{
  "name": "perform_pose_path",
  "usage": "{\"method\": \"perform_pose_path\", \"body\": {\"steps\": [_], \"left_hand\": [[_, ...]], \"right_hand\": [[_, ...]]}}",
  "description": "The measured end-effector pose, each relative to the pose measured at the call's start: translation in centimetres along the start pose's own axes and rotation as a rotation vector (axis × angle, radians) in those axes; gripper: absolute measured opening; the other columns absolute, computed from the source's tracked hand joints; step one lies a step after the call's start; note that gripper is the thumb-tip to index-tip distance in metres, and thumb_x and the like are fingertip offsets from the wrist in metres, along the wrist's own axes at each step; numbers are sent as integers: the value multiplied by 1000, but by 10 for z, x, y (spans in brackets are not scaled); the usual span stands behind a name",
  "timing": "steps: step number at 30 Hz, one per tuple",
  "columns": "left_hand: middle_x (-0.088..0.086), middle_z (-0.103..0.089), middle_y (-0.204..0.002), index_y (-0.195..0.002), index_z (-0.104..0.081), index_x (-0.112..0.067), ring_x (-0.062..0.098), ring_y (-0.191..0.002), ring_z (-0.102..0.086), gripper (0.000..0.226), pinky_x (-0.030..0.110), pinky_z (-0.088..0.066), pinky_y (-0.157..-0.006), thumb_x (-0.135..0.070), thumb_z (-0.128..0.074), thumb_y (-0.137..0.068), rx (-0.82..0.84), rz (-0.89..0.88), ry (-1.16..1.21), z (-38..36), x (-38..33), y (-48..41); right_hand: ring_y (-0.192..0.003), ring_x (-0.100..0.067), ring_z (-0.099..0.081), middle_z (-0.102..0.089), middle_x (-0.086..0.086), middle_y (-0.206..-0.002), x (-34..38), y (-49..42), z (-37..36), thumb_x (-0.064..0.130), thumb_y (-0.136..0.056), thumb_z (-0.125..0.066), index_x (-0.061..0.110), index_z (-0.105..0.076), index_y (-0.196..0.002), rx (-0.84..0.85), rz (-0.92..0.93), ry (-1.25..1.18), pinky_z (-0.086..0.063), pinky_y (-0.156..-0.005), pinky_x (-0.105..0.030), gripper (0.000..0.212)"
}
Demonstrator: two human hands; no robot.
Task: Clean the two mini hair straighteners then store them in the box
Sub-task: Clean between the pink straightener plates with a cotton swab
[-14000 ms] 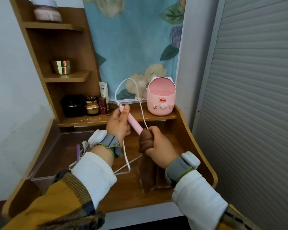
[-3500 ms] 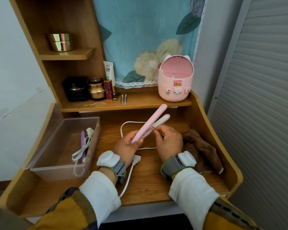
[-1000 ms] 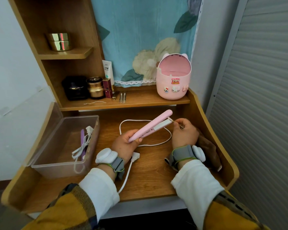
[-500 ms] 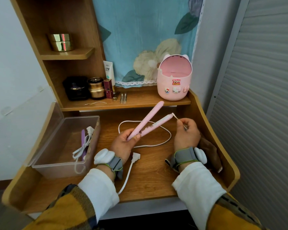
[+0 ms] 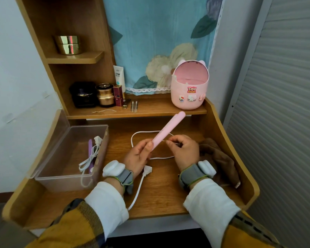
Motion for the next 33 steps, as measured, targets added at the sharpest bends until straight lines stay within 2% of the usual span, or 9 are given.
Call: {"method": "perform_pose_path", "body": {"steps": [2,5,8,12,18,22,26,30,33], "left_hand": [[-12,-53,-79,-115,-48,-31,2,-64,-48,22,15,-36,-54,-37,-47,-94,17,10,-58,0,0,-1],[-7,-53,-71,-106,-53,-27,7,-55,-45,18,18,-35,-51,-38,-44,-95,8,25,17,1,3,-2],[-4,-52,-66,-102,-59,-23,8,-53,-43,28,19,-34,-50,-41,-37,-97,-17,54,31,1,6,-2],[-3,-50,-66,-101,-59,-25,9,-55,-43,28,19,-34,-52,-41,-36,-97,-23,56,30,-2,5,-1],[-2,-51,-69,-109,-57,-26,9,-59,-45,28,20,-35,-55,-39,-35,-98,-16,60,11,-2,5,-2],[-4,-50,-67,-106,-57,-28,8,-58,-45,24,19,-34,-55,-37,-36,-98,-24,50,-19,-1,5,-2],[-4,-50,-67,-108,-60,-24,9,-58,-44,29,20,-34,-55,-38,-36,-98,-11,52,-27,-1,6,-2],[-5,-50,-65,-106,-60,-25,9,-59,-44,29,21,-34,-56,-39,-36,-98,-32,53,-42,-2,5,-3],[-5,-49,-66,-106,-59,-27,9,-59,-44,27,22,-34,-57,-38,-36,-98,-33,54,-33,-2,5,-3]], "right_hand": [[-76,-11,-55,-61,3,-83,2,2,-3,18,-85,-66,12,-72,-88,19,97,133,-44,-67,-20,9],[-75,-16,-59,-67,-2,-85,8,8,-6,21,-89,-60,14,-70,-91,-3,229,250,-49,-66,-30,12],[-77,-15,-60,-67,1,-88,9,10,-5,24,-93,-53,18,-68,-98,-33,220,342,-46,-65,-25,17],[-86,-13,-59,-67,1,-99,11,10,-5,23,-92,-54,19,-68,-107,-12,218,377,-43,-72,-20,21],[-82,-10,-56,-65,0,-97,13,2,5,21,-92,-55,17,-68,-105,-91,144,388,-40,-71,-18,19],[-81,-13,-58,-65,-1,-94,13,3,6,20,-90,-55,15,-68,-99,-113,126,384,-41,-70,-21,17],[-89,-15,-59,-66,-1,-100,14,1,1,23,-93,-53,16,-67,-105,3,116,430,-47,-78,-24,20],[-86,-14,-58,-64,0,-97,19,1,5,24,-92,-52,17,-66,-100,19,137,485,-46,-76,-23,18],[-85,-12,-57,-63,1,-96,27,3,5,24,-92,-51,18,-65,-98,118,208,560,-45,-76,-22,17]]}}
Point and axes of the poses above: each hand's wrist, its own y-axis away from the middle knuckle, its own z-axis out of the back of the hand, x = y × z, the point moved 2 cm from there along -y, towards the middle knuckle
